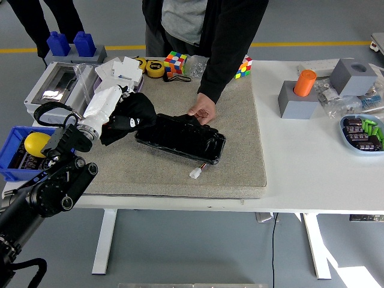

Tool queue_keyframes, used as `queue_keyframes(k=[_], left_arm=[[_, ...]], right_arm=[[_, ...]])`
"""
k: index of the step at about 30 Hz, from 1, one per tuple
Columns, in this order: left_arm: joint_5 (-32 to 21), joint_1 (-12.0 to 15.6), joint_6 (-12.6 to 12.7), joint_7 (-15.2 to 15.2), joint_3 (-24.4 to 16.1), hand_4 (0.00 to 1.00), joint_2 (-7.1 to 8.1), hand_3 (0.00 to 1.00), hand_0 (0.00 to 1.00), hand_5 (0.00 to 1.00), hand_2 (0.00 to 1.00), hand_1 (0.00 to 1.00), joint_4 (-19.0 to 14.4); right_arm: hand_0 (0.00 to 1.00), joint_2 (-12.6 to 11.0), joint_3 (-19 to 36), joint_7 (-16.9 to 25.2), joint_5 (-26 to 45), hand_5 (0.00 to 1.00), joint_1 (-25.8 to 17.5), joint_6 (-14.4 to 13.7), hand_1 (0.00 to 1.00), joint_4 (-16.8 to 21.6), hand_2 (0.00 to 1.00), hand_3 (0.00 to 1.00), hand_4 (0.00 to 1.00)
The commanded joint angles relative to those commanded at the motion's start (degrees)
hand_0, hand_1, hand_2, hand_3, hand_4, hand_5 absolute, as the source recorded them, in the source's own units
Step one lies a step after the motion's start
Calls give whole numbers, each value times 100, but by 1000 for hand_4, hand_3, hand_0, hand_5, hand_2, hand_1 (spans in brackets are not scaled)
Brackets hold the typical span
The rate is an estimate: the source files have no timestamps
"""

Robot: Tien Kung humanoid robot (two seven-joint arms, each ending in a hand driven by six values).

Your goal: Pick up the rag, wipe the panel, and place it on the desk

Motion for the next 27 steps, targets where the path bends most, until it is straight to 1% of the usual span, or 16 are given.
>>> queue_keyframes(k=[7,12,18,27], left_arm=[[-66,30,-19,27,208,689,-33,544,219,2,332,261,-30],[-167,67,-31,39,413,689,-58,544,219,2,333,260,-173],[-290,45,-42,86,848,689,-111,544,219,2,333,261,-435],[-407,-28,-71,135,1491,689,-260,544,219,2,333,260,-564]], right_arm=[[596,-12,-31,3,12,398,-2,0,578,9,515,525,968],[595,-17,-29,4,0,398,-12,1,578,3,515,525,968],[596,-21,-26,8,10,398,-8,-1,578,8,515,525,968],[596,-17,-37,9,13,399,-12,0,577,8,515,525,969]])
